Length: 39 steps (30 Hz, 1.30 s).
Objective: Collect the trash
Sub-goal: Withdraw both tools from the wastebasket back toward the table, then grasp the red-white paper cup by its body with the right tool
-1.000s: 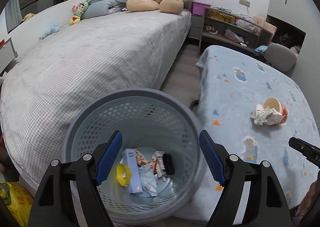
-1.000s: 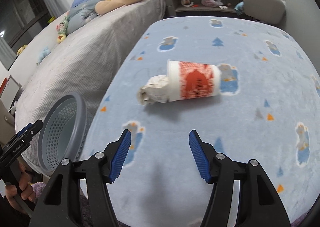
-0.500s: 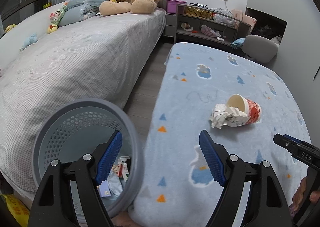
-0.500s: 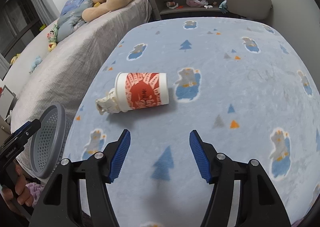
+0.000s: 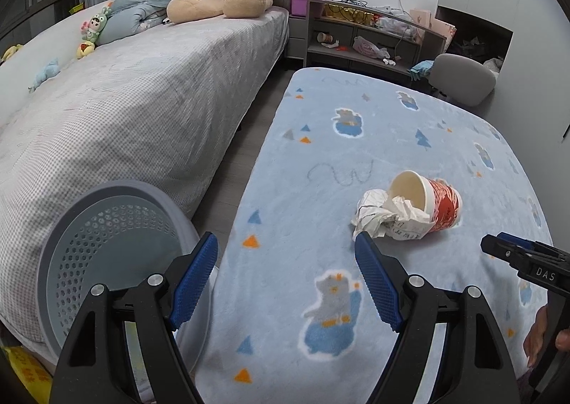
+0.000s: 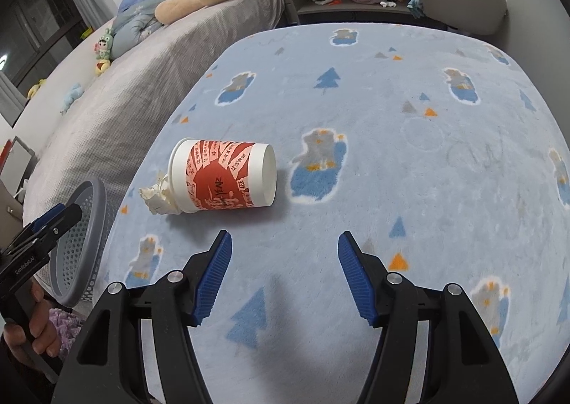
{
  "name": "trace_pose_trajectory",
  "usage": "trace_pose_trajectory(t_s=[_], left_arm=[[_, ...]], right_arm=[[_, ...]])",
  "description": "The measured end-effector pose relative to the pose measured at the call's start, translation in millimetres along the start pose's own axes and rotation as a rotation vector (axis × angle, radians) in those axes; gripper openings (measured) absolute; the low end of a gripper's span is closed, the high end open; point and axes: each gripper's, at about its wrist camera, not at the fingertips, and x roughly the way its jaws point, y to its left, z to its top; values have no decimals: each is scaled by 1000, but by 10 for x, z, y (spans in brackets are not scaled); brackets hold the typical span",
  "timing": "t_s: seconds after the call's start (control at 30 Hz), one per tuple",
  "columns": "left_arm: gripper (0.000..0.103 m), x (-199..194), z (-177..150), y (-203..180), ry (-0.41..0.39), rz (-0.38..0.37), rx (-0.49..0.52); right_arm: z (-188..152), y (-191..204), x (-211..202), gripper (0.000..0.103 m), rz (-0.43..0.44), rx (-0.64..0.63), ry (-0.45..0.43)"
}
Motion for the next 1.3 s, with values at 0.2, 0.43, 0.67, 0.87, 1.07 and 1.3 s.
trace_pose_trajectory(t_s=[0.2, 0.43, 0.67, 0.87, 1.07, 1.3], left_arm=[[76, 64, 67, -66, 4, 14, -7], [76, 94, 68, -82, 2, 24, -24], [76, 150, 78, -53, 4, 43, -33], [76, 221, 64, -6, 13, 52, -48], [76, 289, 69, 16, 24, 56, -55], [76, 354, 56, 36, 35, 62, -59]], right_arm=[[137, -48, 44, 62, 35, -55, 17], [248, 12, 109, 67, 74, -175, 31], [318, 244, 144, 83, 106, -359, 26], [388, 432, 255, 96, 106, -524, 42], [426, 565, 458, 96, 75, -641, 77], [413, 700, 673, 96, 43, -745, 107]])
